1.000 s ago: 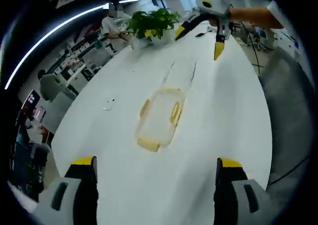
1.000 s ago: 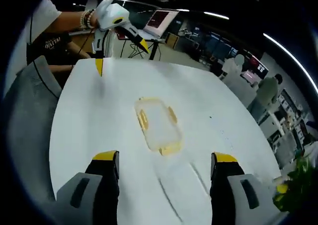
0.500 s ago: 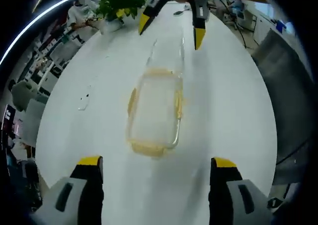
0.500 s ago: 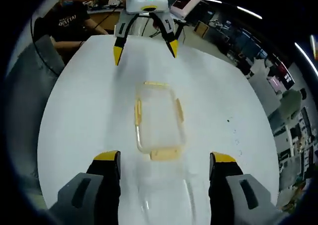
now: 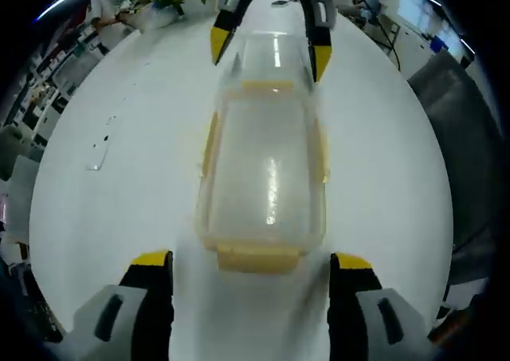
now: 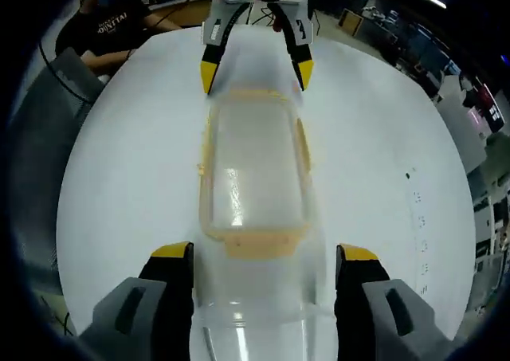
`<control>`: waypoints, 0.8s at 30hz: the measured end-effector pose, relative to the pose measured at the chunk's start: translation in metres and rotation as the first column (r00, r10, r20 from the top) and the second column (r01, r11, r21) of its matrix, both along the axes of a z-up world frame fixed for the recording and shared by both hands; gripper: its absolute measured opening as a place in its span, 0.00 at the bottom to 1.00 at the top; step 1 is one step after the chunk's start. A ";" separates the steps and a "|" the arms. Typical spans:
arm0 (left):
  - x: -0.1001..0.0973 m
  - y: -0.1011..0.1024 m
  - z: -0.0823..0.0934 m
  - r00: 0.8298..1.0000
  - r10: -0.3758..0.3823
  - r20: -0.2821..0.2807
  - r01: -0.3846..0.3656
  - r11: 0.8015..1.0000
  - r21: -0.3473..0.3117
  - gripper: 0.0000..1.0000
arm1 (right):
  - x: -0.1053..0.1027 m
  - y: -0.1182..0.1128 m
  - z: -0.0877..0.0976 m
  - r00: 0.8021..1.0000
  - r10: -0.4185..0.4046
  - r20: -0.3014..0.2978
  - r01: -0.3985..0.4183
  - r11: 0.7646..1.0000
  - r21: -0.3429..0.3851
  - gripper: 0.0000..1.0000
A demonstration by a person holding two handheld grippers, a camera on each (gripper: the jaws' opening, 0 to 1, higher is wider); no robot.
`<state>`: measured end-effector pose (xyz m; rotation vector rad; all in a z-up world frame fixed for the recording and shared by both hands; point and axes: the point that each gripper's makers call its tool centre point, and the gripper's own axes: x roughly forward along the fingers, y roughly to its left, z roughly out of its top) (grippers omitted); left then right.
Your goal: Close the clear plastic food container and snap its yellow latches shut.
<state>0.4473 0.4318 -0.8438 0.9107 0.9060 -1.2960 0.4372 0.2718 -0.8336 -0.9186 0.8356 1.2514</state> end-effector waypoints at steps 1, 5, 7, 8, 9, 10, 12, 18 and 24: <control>-0.003 0.000 -0.002 1.000 0.011 -0.029 -0.011 1.000 0.000 0.80 | 0.002 0.000 -0.002 1.000 0.004 -0.008 -0.004 1.000 -0.001 0.69; 0.002 0.006 -0.007 1.000 -0.028 -0.001 0.028 0.999 0.030 0.74 | 0.003 0.001 -0.013 0.998 -0.012 -0.055 0.011 1.000 -0.020 0.68; 0.000 0.007 -0.008 0.999 -0.018 -0.036 0.019 1.000 0.022 0.73 | 0.004 0.000 -0.018 0.997 -0.024 -0.072 0.021 0.999 -0.040 0.68; 0.006 0.004 -0.006 1.000 -0.004 -0.022 0.004 1.000 -0.004 0.71 | 0.003 0.001 -0.019 0.997 -0.016 -0.073 0.013 0.999 -0.039 0.68; 0.009 0.004 -0.005 1.000 0.016 -0.025 -0.017 1.000 -0.016 0.68 | 0.002 0.003 -0.018 0.998 -0.017 -0.066 0.015 0.999 -0.031 0.68; 0.012 0.005 -0.003 0.999 0.019 -0.027 -0.020 1.000 -0.018 0.65 | 0.001 0.003 -0.018 0.997 0.003 -0.072 -0.005 0.999 -0.033 0.67; 0.014 0.007 -0.003 1.000 -0.002 -0.016 0.002 1.000 -0.019 0.61 | -0.005 0.005 -0.019 0.994 0.024 -0.107 -0.027 0.999 -0.033 0.62; 0.006 0.000 -0.001 1.000 -0.027 -0.012 0.026 0.999 -0.025 0.61 | -0.005 0.006 -0.018 0.993 0.038 -0.115 -0.043 0.998 -0.043 0.61; 0.001 -0.001 0.000 0.999 -0.045 -0.013 0.045 0.999 -0.020 0.57 | -0.008 0.007 -0.017 0.993 0.043 -0.114 -0.049 0.998 -0.047 0.62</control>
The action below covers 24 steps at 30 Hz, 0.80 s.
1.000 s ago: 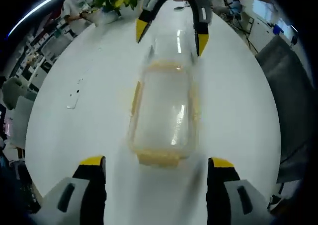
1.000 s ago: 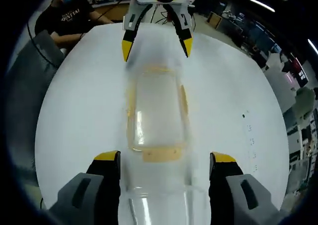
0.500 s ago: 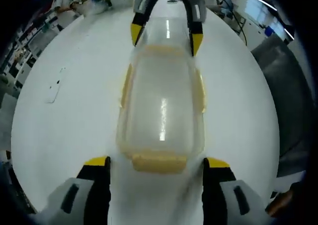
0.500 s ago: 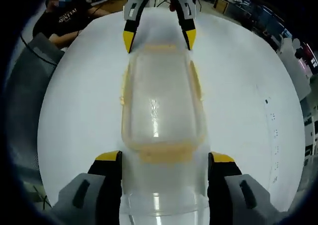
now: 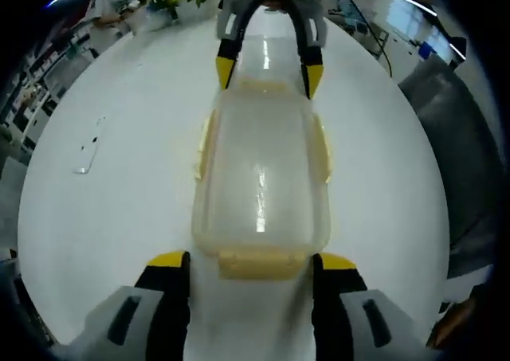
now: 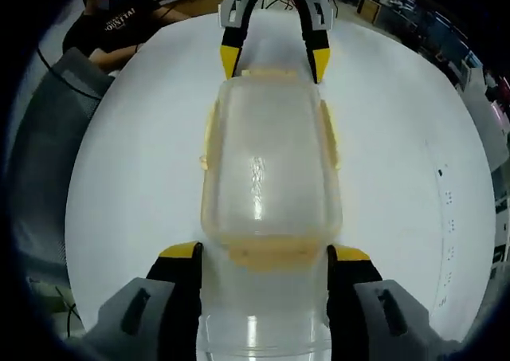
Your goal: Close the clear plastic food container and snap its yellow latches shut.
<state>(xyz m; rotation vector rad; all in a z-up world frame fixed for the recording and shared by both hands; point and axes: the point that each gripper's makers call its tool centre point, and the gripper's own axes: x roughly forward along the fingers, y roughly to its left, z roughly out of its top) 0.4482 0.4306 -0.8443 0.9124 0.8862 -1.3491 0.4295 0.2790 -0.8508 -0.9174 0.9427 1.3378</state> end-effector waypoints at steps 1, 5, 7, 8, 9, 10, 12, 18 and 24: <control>0.000 0.000 0.000 1.000 0.003 0.000 -0.003 1.000 0.000 0.56 | -0.002 0.000 0.000 1.000 0.009 0.000 -0.009 1.000 0.001 0.62; -0.003 -0.001 0.000 1.000 -0.004 0.000 0.004 1.000 0.010 0.54 | -0.003 0.000 0.000 0.999 0.033 -0.003 -0.033 0.999 -0.013 0.65; -0.004 -0.002 0.000 1.000 -0.007 -0.001 0.007 1.000 0.011 0.52 | -0.003 0.001 -0.001 0.999 0.032 -0.002 -0.032 0.999 -0.028 0.64; -0.005 -0.002 0.000 1.000 -0.009 -0.001 0.009 1.000 0.011 0.51 | -0.004 0.001 -0.001 0.999 0.034 -0.003 -0.034 0.999 -0.035 0.64; -0.007 -0.003 0.000 1.000 -0.013 -0.002 0.013 1.000 0.010 0.49 | -0.004 0.001 -0.001 0.999 0.035 -0.003 -0.035 0.999 -0.036 0.64; -0.009 -0.003 0.000 1.000 -0.018 -0.003 0.018 1.000 0.012 0.48 | -0.003 0.000 0.000 1.000 0.030 -0.003 -0.030 0.999 -0.037 0.62; -0.009 -0.004 0.001 1.000 -0.026 -0.003 0.026 1.000 0.012 0.44 | -0.001 0.000 0.002 1.000 -0.001 -0.001 0.001 1.000 -0.026 0.58; -0.011 -0.003 0.002 0.999 -0.035 -0.008 0.035 0.999 0.021 0.34 | 0.003 -0.002 0.003 1.000 0.003 -0.003 -0.003 0.999 -0.041 0.49; -0.010 -0.003 0.002 1.000 -0.028 -0.006 0.028 0.999 0.030 0.34 | 0.006 -0.003 0.004 1.000 0.006 0.001 -0.006 0.999 -0.049 0.37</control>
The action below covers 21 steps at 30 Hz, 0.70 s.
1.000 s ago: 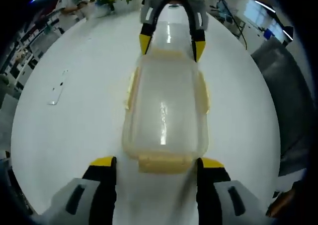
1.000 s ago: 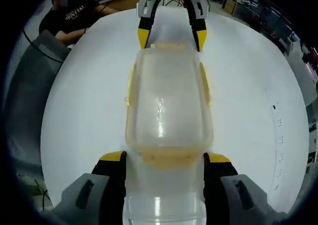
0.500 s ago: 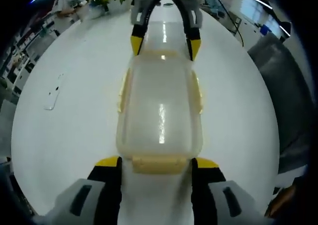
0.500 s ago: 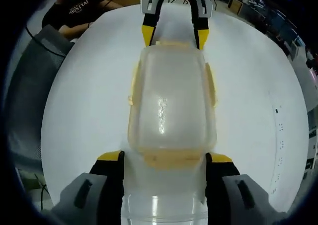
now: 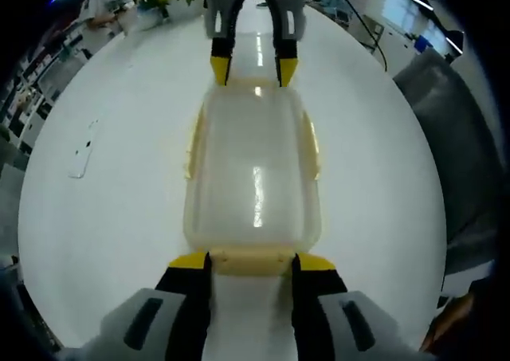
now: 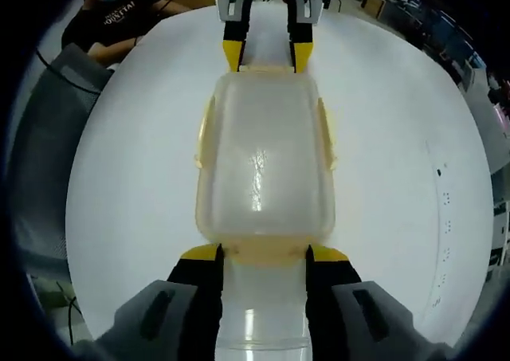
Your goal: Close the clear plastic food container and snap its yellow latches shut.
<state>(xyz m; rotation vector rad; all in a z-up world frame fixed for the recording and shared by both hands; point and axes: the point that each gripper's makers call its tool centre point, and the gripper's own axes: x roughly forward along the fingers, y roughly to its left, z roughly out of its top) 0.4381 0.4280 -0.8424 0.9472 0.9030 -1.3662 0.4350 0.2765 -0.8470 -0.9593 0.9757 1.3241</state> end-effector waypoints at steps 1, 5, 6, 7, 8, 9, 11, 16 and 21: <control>0.000 0.000 0.000 1.000 0.001 0.000 -0.001 1.000 -0.001 0.34 | 0.000 0.000 0.000 1.000 0.002 0.000 -0.002 1.000 -0.002 0.37; 0.002 0.002 0.000 1.000 -0.001 0.000 0.001 1.000 -0.005 0.34 | 0.000 0.000 0.000 1.000 -0.001 0.001 0.001 1.000 -0.009 0.37; 0.005 0.003 -0.001 1.000 0.007 -0.002 -0.007 1.000 -0.004 0.34 | 0.000 0.000 0.000 1.000 0.001 0.003 -0.001 1.000 -0.012 0.37; 0.004 0.003 0.000 1.000 0.003 0.000 -0.003 1.000 0.003 0.34 | -0.001 0.000 0.000 1.000 0.002 0.007 -0.002 1.000 -0.023 0.37; 0.000 0.001 0.000 1.000 0.002 0.001 -0.002 1.000 0.015 0.34 | -0.002 0.001 0.000 1.000 0.003 0.012 -0.002 0.999 -0.035 0.36; -0.001 0.001 0.000 1.000 0.002 0.003 -0.002 1.000 0.029 0.33 | -0.002 0.001 0.000 1.000 0.010 0.017 -0.009 0.999 -0.038 0.36; -0.002 0.003 0.000 1.000 0.004 0.003 -0.004 0.999 0.035 0.33 | -0.002 0.000 0.000 1.000 0.011 0.014 -0.010 0.999 -0.032 0.36; -0.009 0.014 -0.001 1.000 0.008 -0.013 -0.007 0.996 0.087 0.34 | -0.011 0.006 0.010 1.000 0.016 -0.004 -0.016 1.000 0.011 0.36; -0.010 0.019 0.009 0.999 0.028 -0.016 -0.027 0.996 0.081 0.34 | -0.010 0.010 0.018 0.999 0.034 0.008 -0.035 0.999 0.027 0.36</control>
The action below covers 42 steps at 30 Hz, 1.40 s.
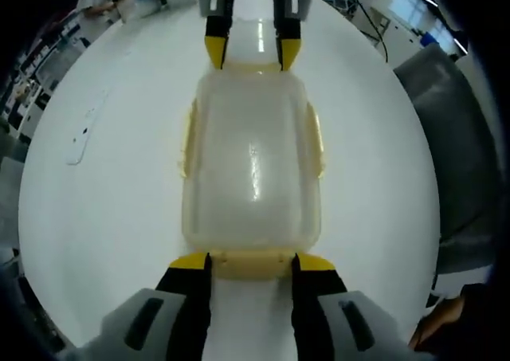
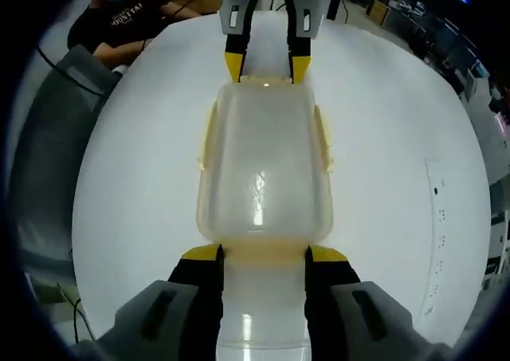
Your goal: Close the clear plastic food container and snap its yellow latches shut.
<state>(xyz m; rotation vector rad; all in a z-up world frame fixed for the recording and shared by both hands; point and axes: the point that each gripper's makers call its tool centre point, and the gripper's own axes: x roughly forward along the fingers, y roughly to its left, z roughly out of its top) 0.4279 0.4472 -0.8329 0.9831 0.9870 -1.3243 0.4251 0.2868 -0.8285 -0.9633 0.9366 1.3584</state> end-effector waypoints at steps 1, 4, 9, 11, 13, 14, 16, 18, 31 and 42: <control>-0.001 0.000 0.005 1.000 0.004 -0.002 -0.004 1.000 -0.004 0.34 | -0.002 0.000 0.001 1.000 0.000 -0.003 0.000 1.000 0.003 0.36; -0.001 -0.001 0.009 1.000 0.011 0.004 -0.011 1.000 -0.010 0.34 | -0.006 -0.003 0.012 1.000 0.002 0.004 -0.002 1.000 0.028 0.36; -0.001 -0.008 0.028 1.000 0.022 0.014 -0.021 0.999 -0.039 0.34 | -0.010 -0.012 0.029 1.000 0.008 0.025 -0.009 0.999 0.041 0.36; -0.009 -0.017 0.036 1.000 0.019 0.025 -0.018 0.999 -0.049 0.34 | -0.013 -0.017 0.036 1.000 0.007 0.030 -0.008 0.999 0.046 0.36; -0.010 -0.023 0.042 0.999 0.020 0.037 -0.018 0.998 -0.055 0.34 | -0.014 -0.023 0.042 0.999 0.006 0.041 -0.008 0.999 0.050 0.36; -0.015 -0.029 0.046 0.999 0.021 0.042 -0.018 0.998 -0.055 0.34 | -0.016 -0.026 0.047 0.999 0.009 0.049 -0.012 0.999 0.051 0.36; -0.019 -0.036 0.051 0.998 0.017 0.053 -0.014 0.998 -0.057 0.34 | -0.018 -0.033 0.053 0.998 0.008 0.057 -0.011 0.999 0.051 0.36; -0.021 -0.042 0.056 0.999 0.019 0.050 -0.016 0.998 -0.061 0.34 | -0.020 -0.039 0.057 0.998 0.008 0.060 -0.011 0.999 0.053 0.36; -0.020 -0.120 0.073 0.997 -0.005 0.072 0.010 0.997 -0.078 0.34 | -0.024 -0.116 0.072 0.996 -0.018 0.083 0.014 0.999 0.045 0.36; -0.011 -0.191 0.074 0.996 -0.029 0.080 0.035 0.996 -0.084 0.34 | -0.014 -0.188 0.074 0.996 -0.039 0.084 0.036 0.999 0.037 0.36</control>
